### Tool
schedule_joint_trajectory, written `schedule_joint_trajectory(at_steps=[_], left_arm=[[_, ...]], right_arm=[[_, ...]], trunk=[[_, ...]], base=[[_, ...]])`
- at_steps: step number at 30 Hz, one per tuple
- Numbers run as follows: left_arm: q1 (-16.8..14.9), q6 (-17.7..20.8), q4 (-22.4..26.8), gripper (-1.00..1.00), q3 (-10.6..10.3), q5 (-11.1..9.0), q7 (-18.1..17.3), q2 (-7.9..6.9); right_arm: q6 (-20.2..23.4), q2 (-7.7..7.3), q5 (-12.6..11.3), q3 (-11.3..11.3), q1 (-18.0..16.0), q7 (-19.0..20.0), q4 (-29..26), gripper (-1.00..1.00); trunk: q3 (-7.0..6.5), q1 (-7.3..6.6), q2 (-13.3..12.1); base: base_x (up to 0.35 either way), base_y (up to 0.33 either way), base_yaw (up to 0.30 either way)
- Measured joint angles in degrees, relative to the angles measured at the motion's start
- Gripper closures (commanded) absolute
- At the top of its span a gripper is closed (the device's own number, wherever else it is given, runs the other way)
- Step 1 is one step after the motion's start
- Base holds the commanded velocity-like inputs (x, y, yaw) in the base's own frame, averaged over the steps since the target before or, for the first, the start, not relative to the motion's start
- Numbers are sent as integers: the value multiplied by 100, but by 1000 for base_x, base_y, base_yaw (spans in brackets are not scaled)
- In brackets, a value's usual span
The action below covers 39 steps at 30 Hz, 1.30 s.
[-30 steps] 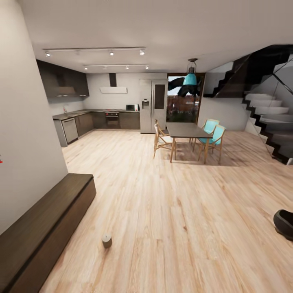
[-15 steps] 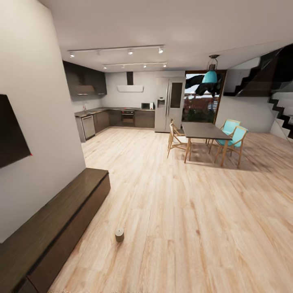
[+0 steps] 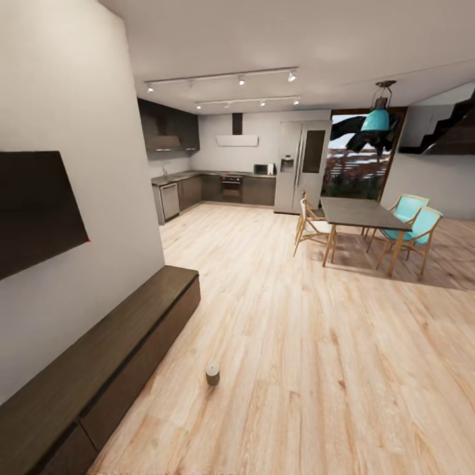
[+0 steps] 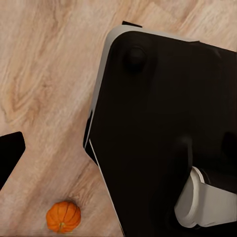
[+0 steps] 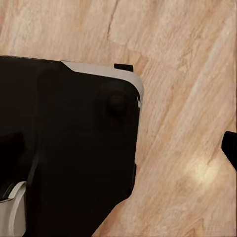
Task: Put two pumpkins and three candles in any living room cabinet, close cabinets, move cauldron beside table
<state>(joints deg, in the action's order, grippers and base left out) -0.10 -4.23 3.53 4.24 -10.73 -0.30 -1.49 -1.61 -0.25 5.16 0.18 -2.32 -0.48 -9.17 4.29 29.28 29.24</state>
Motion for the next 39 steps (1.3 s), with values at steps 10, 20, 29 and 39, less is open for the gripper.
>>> schedule_joint_trajectory(at_steps=[10,20,29,39], left_arm=[[-5,13,5,-100,2,-143,6,16],[-6,10,-4,-100,-6,-433,-6,6],[-6,-4,121,-100,-6,-445,-10,-2],[-6,-13,196,-100,-5,-446,-17,-10]], right_arm=[[3,11,593,-1,-330,3,11,-100],[4,14,588,-1,-336,0,25,-100],[8,17,599,12,-336,-1,31,-100],[-23,1,587,-14,-336,11,7,-100]], trunk=[[39,0,0],[65,0,0],[85,0,0],[106,0,0]], base=[[0,-135,268],[0,-297,280],[0,-250,285],[0,-20,289]])
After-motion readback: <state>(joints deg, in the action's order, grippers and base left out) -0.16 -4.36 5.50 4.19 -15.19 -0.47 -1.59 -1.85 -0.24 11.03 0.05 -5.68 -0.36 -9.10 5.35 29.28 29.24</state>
